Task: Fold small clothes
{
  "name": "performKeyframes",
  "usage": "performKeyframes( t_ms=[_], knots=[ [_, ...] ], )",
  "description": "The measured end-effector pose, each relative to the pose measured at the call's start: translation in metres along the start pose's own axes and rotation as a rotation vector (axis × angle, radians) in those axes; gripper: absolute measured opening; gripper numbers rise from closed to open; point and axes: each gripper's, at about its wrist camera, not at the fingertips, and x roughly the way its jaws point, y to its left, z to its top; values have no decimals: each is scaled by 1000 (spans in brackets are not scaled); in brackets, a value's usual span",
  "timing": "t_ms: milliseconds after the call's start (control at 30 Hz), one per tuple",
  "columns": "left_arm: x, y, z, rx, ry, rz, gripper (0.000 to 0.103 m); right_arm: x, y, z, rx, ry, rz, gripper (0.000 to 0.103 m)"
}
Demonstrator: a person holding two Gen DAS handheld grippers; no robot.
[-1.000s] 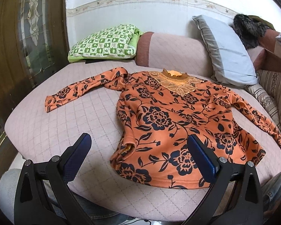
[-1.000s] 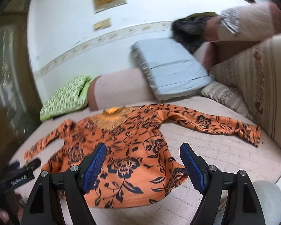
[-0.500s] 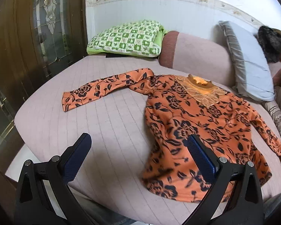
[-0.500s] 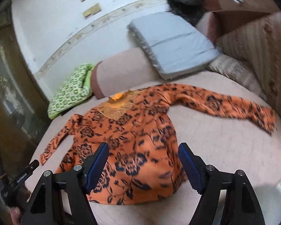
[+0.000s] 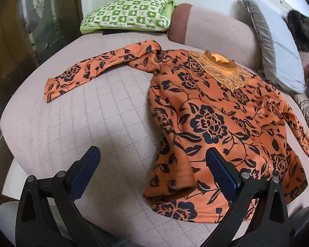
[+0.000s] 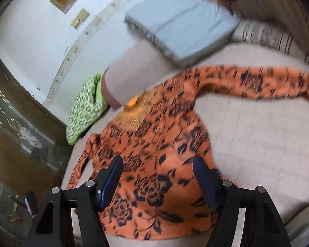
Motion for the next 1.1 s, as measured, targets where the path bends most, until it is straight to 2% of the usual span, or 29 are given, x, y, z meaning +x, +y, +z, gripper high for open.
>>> performKeyframes(
  t_ms=[100,167,200,300,333,400,467,500,533,567,600,633,667,733,833,900,1000,1100],
  knots=[
    [9,-1,1,3,32,-9,102,11,-9,-2,42,66,21,68],
    [15,-1,1,-4,51,-22,102,16,-12,-1,29,98,-11,68],
    [17,0,1,-5,60,-28,102,19,-12,0,-1,110,-51,68],
    [27,1,0,-10,87,-38,102,30,-16,2,-120,100,-347,68],
    [32,2,0,-16,102,-37,102,32,-17,4,-144,90,-420,68],
    [44,2,-2,-22,138,-30,102,38,-20,6,-163,105,-453,68],
    [57,5,-5,-33,184,-25,102,52,-22,4,-180,170,-471,60],
    [59,8,-6,-44,194,-22,101,59,-22,0,-177,198,-465,43],
    [61,11,-6,-61,198,-24,98,67,-24,-3,-169,249,-457,32],
    [62,15,-6,-81,203,-29,95,70,-28,-3,-157,272,-441,29],
    [62,19,-6,-95,203,-29,86,73,-32,-4,-147,280,-423,24],
    [62,24,-6,-117,204,-32,70,72,-34,-4,-137,284,-415,15],
    [61,28,-6,-136,206,-39,60,71,-35,-3,-126,279,-404,12],
    [57,39,-7,-183,204,-65,16,66,-37,-1,-103,266,-367,6],
    [38,63,-4,-274,189,-143,6,52,-36,-3,-98,238,-360,5],
    [14,82,0,-318,153,-194,6,37,-30,-4,-102,222,-353,5],
    [-21,105,2,-313,110,-187,7,2,-19,-4,-98,204,-332,4],
    [-27,126,-7,-328,153,-117,6,-26,-12,-22,-113,243,-389,4]
  ],
)
